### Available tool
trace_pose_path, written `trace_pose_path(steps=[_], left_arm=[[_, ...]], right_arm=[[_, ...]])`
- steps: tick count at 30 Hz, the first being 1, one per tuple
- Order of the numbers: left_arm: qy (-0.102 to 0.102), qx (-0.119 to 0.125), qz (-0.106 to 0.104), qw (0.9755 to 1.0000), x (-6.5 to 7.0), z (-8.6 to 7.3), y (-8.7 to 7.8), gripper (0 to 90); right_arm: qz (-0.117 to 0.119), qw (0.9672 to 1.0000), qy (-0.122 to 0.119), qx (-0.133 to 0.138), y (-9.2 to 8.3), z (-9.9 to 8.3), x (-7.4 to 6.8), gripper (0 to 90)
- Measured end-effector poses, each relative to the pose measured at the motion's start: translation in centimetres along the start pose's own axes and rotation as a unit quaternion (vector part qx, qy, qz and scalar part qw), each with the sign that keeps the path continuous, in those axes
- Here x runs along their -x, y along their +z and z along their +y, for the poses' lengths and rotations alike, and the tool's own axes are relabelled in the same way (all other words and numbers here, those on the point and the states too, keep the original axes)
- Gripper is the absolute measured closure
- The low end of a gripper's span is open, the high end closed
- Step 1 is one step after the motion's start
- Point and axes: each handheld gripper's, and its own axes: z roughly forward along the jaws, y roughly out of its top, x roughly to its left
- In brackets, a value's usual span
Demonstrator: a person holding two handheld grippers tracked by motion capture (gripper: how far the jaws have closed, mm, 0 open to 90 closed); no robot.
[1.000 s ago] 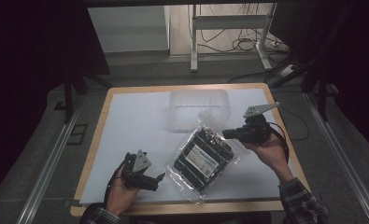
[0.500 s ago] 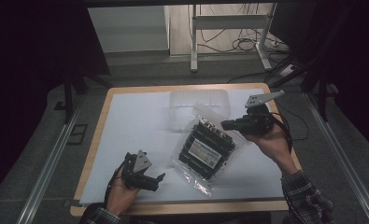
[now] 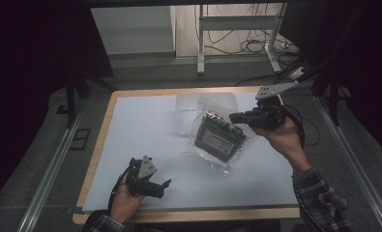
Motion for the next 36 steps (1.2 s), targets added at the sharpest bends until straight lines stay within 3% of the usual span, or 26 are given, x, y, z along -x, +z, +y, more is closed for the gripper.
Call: trace_pose_path(steps=[6, 16, 36], left_arm=[[0.002, -0.003, 0.000, 1.0000, -0.1, 0.0, 0.0, 0.1], [-0.001, -0.002, 0.000, 1.0000, 0.0, 0.0, 0.1, 0.0], [0.002, -0.004, 0.001, 1.0000, 0.0, 0.0, 0.0, 0.0]], right_arm=[[-0.017, 0.9998, 0.006, 0.007, -0.3, 0.9, 0.9, 89.0], [-0.017, 0.9994, 0.021, 0.024, -0.6, 2.8, 2.2, 89.0], [-0.050, 0.9969, 0.035, 0.049, 0.8, 7.1, 5.1, 89.0]])
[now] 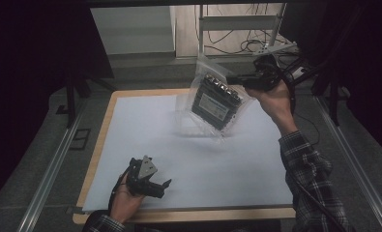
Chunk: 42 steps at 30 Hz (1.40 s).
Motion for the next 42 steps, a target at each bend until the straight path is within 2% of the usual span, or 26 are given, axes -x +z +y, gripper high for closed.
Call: trace_pose_path(steps=[13, 20, 26, 29, 42], left_arm=[[0.001, 0.000, 0.001, 1.0000, 0.0, 0.0, 0.0, 0.0], [-0.006, 0.009, 0.004, 0.9999, 0.0, 0.0, -0.1, 0.0], [-0.003, 0.012, 0.006, 0.9999, -0.1, 0.1, -0.2, 0.0], [-0.002, 0.013, 0.006, 0.9999, -0.1, 0.1, -0.2, 0.0], [0.000, 0.016, 0.007, 0.9999, -0.1, 0.1, -0.3, 0.0]], right_arm=[[-0.024, 0.9996, -0.001, 0.011, 1.9, 2.1, 1.4, 89.0], [-0.033, 0.9994, 0.000, 0.013, 3.6, 2.5, 2.1, 89.0], [-0.052, 0.9986, -0.002, 0.009, 4.8, 2.7, 2.8, 89.0], [-0.053, 0.9985, 0.005, 0.014, 5.3, 2.7, 3.4, 89.0], [-0.062, 0.9977, 0.004, -0.026, 8.7, 2.2, 4.2, 89.0]])
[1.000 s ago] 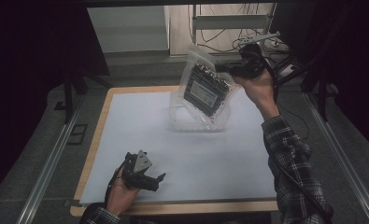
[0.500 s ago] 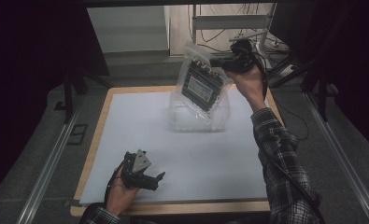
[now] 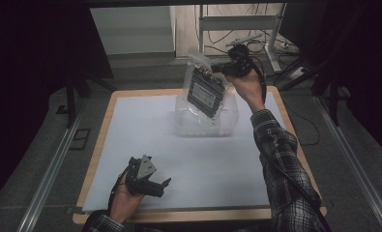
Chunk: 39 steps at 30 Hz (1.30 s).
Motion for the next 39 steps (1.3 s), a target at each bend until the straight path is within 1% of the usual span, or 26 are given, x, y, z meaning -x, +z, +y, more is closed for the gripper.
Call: trace_pose_path(steps=[5, 6, 7, 8, 9, 11, 12, 14, 16, 17, 18, 20, 21, 23, 24, 25, 26, 28, 30, 31, 32, 34, 35, 38, 39], left_arm=[[-0.003, 0.000, -0.002, 1.0000, 0.0, 0.0, 0.0, 0.1], [0.000, -0.002, -0.002, 1.0000, -0.1, 0.0, -0.1, 0.1], [-0.001, -0.002, -0.002, 1.0000, -0.1, 0.0, -0.1, 0.1], [-0.004, 0.001, -0.004, 1.0000, 0.0, 0.0, 0.0, 0.1], [-0.004, 0.000, -0.004, 1.0000, 0.0, 0.0, 0.0, 0.1], [-0.004, 0.001, -0.004, 1.0000, 0.0, 0.0, 0.0, 0.1], [-0.005, 0.001, -0.005, 1.0000, 0.0, 0.0, 0.0, 0.1], [-0.004, -0.001, -0.006, 1.0000, 0.0, 0.0, 0.1, 0.1], [-0.001, -0.005, -0.006, 1.0000, 0.0, 0.0, 0.1, 0.1], [-0.001, -0.005, -0.007, 1.0000, 0.0, 0.0, 0.1, 0.1], [-0.004, -0.003, -0.008, 1.0000, 0.0, 0.0, 0.2, 0.1], [-0.001, -0.004, -0.009, 1.0000, 0.1, 0.0, 0.2, 0.1], [0.000, -0.004, -0.009, 1.0000, 0.1, 0.0, 0.2, 0.1], [-0.001, -0.003, -0.009, 1.0000, 0.1, 0.0, 0.2, 0.1], [0.002, -0.005, -0.008, 1.0000, 0.0, 0.0, 0.1, 0.1], [0.000, -0.004, -0.008, 1.0000, 0.0, 0.0, 0.1, 0.2], [0.000, -0.004, -0.008, 1.0000, 0.0, 0.0, 0.1, 0.1], [0.000, -0.003, -0.008, 1.0000, 0.0, 0.0, 0.1, 0.2], [-0.003, 0.000, -0.007, 1.0000, 0.0, 0.0, 0.1, 0.2], [0.000, -0.004, -0.007, 1.0000, 0.0, 0.0, 0.1, 0.2], [-0.001, -0.005, -0.007, 1.0000, 0.0, 0.0, 0.1, 0.2], [-0.003, -0.004, -0.007, 1.0000, 0.0, 0.0, 0.1, 0.2], [0.000, -0.006, -0.006, 1.0000, 0.0, 0.0, 0.1, 0.2], [0.001, -0.006, -0.005, 1.0000, 0.0, 0.0, 0.1, 0.2], [-0.002, -0.004, -0.005, 1.0000, 0.1, 0.0, 0.2, 0.2]], right_arm=[[-0.004, 0.9999, -0.001, -0.014, 1.2, -0.3, 0.0, 89.0], [-0.004, 0.9998, -0.003, -0.019, 1.5, -0.4, -0.1, 89.0], [-0.006, 0.9996, -0.006, -0.027, 2.0, -0.6, -0.2, 89.0], [-0.006, 0.9996, -0.008, -0.028, 2.3, -0.8, -0.3, 89.0], [-0.003, 0.9995, -0.006, -0.030, 2.7, -1.0, -0.3, 89.0], [-0.006, 0.9994, -0.005, -0.035, 3.1, -1.2, -0.2, 89.0], [-0.010, 0.9994, -0.003, -0.034, 3.3, -1.4, -0.1, 89.0], [-0.007, 0.9996, 0.005, -0.028, 3.5, -1.5, 0.1, 89.0], [-0.008, 0.9995, 0.009, -0.030, 3.9, -1.6, 0.2, 89.0], [-0.004, 0.9995, 0.012, -0.029, 4.1, -1.7, 0.3, 89.0], [-0.004, 0.9993, 0.018, -0.031, 4.2, -1.7, 0.4, 89.0], [-0.020, 0.9989, 0.025, -0.035, 4.4, -1.6, 0.6, 88.9], [-0.022, 0.9987, 0.029, -0.036, 4.5, -1.6, 0.8, 88.9], [-0.017, 0.9987, 0.035, -0.033, 4.4, -1.7, 1.0, 88.8], [-0.008, 0.9988, 0.037, -0.030, 4.2, -1.7, 1.0, 88.5], [-0.002, 0.9989, 0.037, -0.027, 4.1, -1.7, 1.1, 88.0], [-0.002, 0.9990, 0.036, -0.025, 3.9, -1.8, 1.1, 87.6], [-0.007, 0.9992, 0.032, -0.021, 3.5, -1.8, 1.2, 85.0], [-0.018, 0.9995, 0.021, -0.018, 3.2, -1.9, 1.3, 78.8], [-0.024, 0.9995, 0.017, -0.014, 3.0, -1.9, 1.4, 76.4], [-0.027, 0.9995, 0.016, -0.009, 2.9, -2.0, 1.4, 75.1], [-0.033, 0.9994, 0.015, 0.002, 2.6, -2.2, 1.6, 69.5], [-0.036, 0.9993, 0.012, 0.006, 2.5, -2.3, 1.6, 67.3], [-0.046, 0.9989, -0.002, 0.006, 2.3, -2.6, 1.6, 60.7], [-0.048, 0.9988, -0.007, 0.005, 2.2, -2.7, 1.5, 59.3]])
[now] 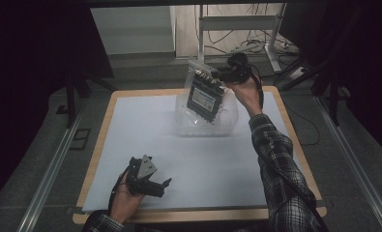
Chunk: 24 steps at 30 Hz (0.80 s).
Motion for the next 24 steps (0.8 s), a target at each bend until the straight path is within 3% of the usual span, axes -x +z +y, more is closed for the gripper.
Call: trace_pose_path(steps=[11, 19, 24], left_arm=[[0.005, -0.001, 0.000, 1.0000, 0.0, 0.0, 0.0, 0.3], [0.001, -0.004, -0.004, 1.0000, 0.1, 0.1, 0.0, 0.7], [-0.011, -0.004, -0.012, 0.9999, 0.1, 0.2, 0.0, 1.3]], right_arm=[[-0.011, 0.9999, -0.009, 0.000, -1.4, -0.3, -0.2, 38.1], [0.002, 1.0000, -0.004, -0.001, -2.3, -0.9, -0.1, 28.6], [0.015, 0.9999, -0.002, 0.003, -3.0, -1.2, -0.3, 24.5]])
